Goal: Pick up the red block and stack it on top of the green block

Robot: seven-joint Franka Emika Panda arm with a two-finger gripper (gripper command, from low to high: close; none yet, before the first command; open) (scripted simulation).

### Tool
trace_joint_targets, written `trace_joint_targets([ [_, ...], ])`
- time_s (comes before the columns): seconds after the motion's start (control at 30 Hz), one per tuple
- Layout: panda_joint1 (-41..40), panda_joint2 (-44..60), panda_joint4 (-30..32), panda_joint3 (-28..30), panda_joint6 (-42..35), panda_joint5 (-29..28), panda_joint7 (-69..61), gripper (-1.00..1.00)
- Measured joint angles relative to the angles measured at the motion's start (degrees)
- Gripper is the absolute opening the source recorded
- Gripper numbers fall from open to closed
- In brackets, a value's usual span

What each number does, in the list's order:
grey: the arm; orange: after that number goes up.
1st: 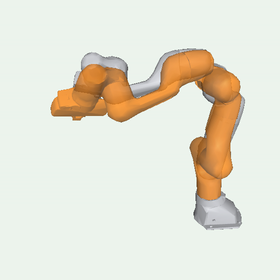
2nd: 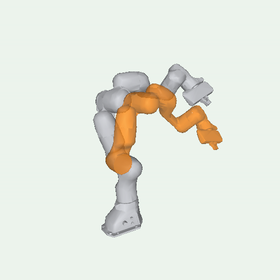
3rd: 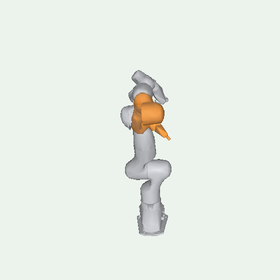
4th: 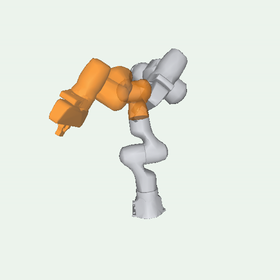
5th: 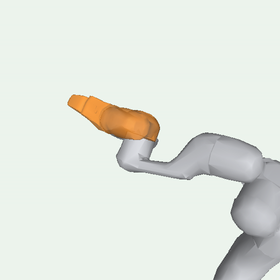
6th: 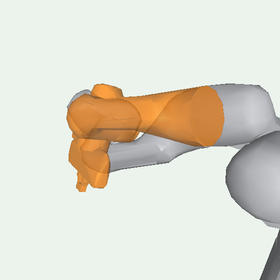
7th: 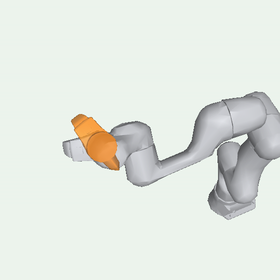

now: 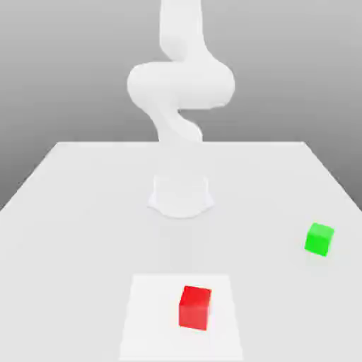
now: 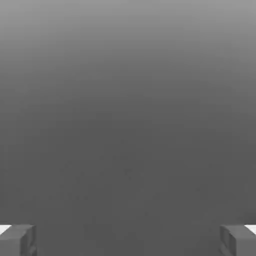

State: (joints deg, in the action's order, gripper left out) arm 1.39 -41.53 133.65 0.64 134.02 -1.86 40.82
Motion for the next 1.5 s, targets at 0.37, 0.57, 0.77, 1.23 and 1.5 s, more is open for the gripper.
trace_joint_targets([
  [0.37, 5.7, 19.1, 8.2, 4.7, 9.7, -5.1, -24.7, 0.0],
  [0.57, 8.6, 29.3, 12.7, 7.5, 15.1, -4.7, -40.2, 0.0],
  [0.77, 10.7, 39.6, 17.2, 8.6, 20.6, -0.8, -58.2, 0.0],
  [1.23, 7.6, 58.1, 18.1, 3.5, 34.1, 7.7, -73.7, -1.0],
  [1.5, 8.4, 48.8, 19.5, 5.2, 26.3, 4.3, -71.2, -1.0],
])
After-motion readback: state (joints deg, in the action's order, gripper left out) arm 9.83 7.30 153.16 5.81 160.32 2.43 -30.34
